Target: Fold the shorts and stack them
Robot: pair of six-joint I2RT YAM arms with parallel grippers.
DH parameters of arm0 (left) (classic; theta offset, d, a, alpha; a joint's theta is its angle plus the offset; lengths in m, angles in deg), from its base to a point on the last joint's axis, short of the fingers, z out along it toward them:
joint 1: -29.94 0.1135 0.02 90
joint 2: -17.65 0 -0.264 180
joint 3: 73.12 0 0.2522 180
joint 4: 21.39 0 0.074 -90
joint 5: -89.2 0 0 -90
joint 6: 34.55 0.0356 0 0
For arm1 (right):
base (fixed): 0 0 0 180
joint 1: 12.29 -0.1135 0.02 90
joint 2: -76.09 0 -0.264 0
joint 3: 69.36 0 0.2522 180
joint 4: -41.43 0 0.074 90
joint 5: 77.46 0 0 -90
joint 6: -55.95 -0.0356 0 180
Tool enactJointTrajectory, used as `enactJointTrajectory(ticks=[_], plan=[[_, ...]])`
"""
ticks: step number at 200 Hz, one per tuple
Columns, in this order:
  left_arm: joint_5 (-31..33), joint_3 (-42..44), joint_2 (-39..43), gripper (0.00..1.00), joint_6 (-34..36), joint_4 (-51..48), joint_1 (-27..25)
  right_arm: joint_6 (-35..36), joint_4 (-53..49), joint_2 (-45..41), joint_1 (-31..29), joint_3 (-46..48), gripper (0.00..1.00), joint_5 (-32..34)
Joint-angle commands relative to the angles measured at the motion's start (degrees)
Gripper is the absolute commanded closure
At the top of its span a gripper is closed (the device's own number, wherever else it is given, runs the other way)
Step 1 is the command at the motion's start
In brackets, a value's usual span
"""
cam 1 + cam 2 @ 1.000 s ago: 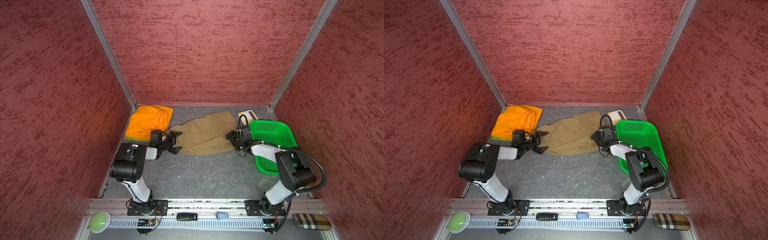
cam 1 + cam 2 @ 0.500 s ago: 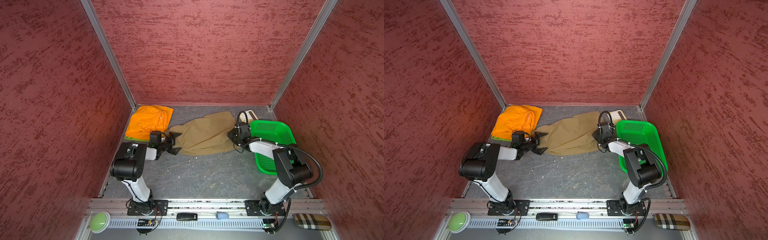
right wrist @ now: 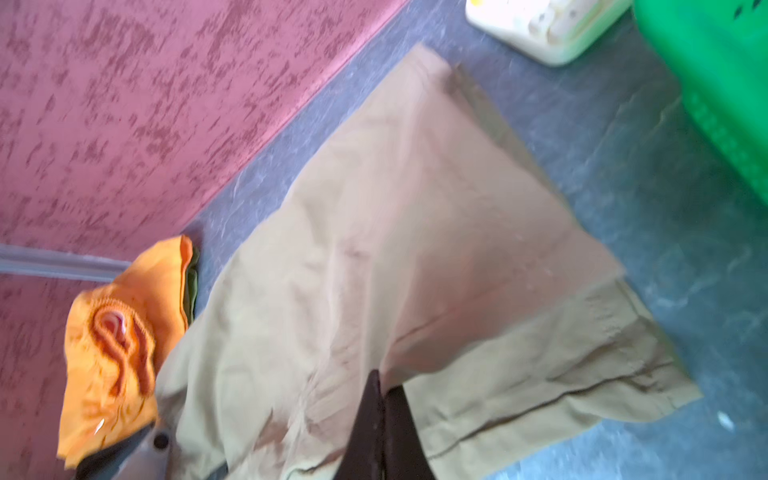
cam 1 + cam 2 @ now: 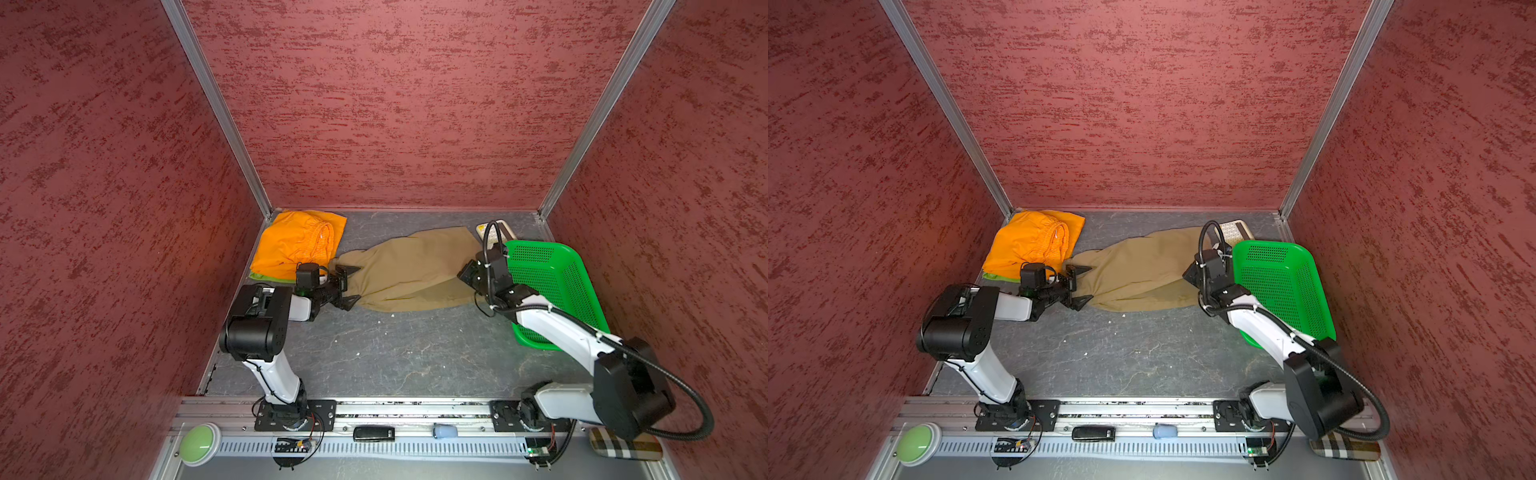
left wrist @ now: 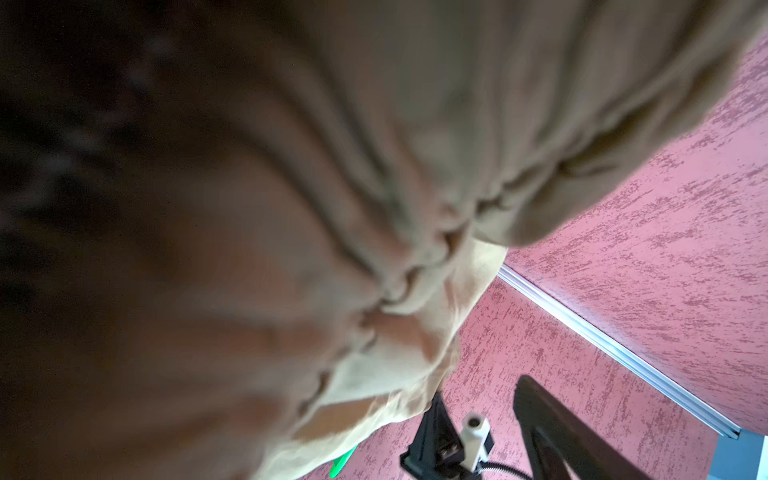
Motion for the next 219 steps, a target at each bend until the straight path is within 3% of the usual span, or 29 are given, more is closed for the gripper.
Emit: enactJointTrajectory(ticks=[1,72,103,127,141,155,202,211,219], plan=[[0.5,0.3,-1.6,0.01,0.9,-0.5,1.1,-2.1,-2.2,3.0,0.1,6.1,1.0,2.7],[-0.8,1.3,-0.7,0.01,4.0,-3.4,4.0,0.0,-5.0,5.8,0.6,7.2,1.0,7.2],[-2.6,0.2,-1.7,0.01,6.3,-6.1,5.4,1.2,-5.7,5.7,2.1,7.9,0.95,7.2],[-3.0,0.3,-1.3,0.01,6.8,-6.8,5.7,2.6,-7.1,4.5,2.2,6.4,0.77,6.8],[-3.7,-0.9,-0.1,0.01,7.4,-8.0,4.7,3.7,-8.2,2.8,2.2,4.8,0.54,6.6],[-3.5,-3.3,2.7,0.01,8.9,-11.0,2.7,4.7,-9.4,0.8,2.2,2.5,0.38,6.5],[5.8,-18.4,14.2,0.0,29.2,-42.5,-0.4,10.2,-11.9,-3.4,2.2,-9.2,0.12,7.6],[7.8,-20.6,15.3,0.01,31.8,-46.1,-0.1,11.3,-11.6,-2.4,2.2,-11.8,0.02,6.8],[8.1,-21.8,15.6,0.01,32.3,-46.5,-0.1,12.1,-10.8,-0.5,2.3,-14.2,0.01,4.7]])
